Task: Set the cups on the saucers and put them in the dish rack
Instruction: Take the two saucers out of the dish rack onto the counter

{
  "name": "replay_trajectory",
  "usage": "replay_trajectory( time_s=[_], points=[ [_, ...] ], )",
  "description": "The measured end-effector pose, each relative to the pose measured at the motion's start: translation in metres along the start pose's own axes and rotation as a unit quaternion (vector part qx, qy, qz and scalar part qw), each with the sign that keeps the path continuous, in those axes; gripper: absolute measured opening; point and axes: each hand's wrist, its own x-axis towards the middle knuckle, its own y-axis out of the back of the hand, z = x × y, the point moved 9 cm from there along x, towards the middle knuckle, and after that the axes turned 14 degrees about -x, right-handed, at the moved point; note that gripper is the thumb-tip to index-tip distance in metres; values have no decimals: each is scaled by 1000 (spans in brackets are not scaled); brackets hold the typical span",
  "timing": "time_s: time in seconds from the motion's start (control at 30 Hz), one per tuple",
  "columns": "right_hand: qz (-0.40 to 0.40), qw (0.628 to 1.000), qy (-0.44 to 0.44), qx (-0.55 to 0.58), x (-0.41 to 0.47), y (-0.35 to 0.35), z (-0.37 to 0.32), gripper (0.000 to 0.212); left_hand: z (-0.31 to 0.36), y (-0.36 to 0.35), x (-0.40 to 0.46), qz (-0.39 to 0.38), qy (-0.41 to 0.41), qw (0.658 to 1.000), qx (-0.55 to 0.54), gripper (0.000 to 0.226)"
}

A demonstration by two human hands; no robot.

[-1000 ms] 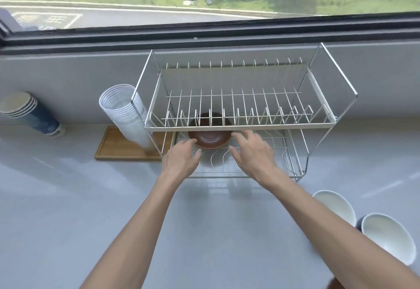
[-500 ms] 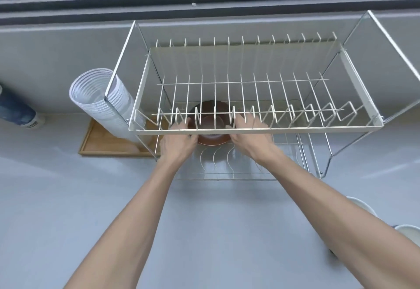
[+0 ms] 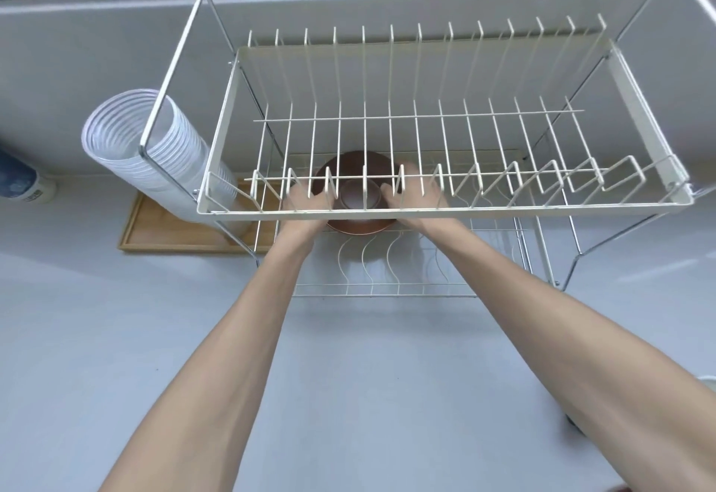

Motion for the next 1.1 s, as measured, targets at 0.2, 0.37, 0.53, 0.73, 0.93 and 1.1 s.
replay_trajectory(
  time_s=[0.2,0.37,0.53,0.73,0.93,1.1],
  points=[
    [-50,999,-20,2,-9,1,-2,32,-10,4,3,45,46,998,3,15],
    [-100,992,-74,15,-24,8,8,25,-11,-3,-15,30,54,998,-2,43],
    [-101,991,-88,18,-50,29,11,32,-4,-5,-44,43,44,997,41,34],
    [-87,992,-87,23,-88,54,15,42,6,-10,-83,27,-3,997,69,25],
    [-70,993,-86,25,-136,75,24,47,3,-16,-131,4,-10,996,87,34],
    [-65,994,-84,26,-181,84,35,43,-9,-24,-169,-15,-23,993,118,40]
  ],
)
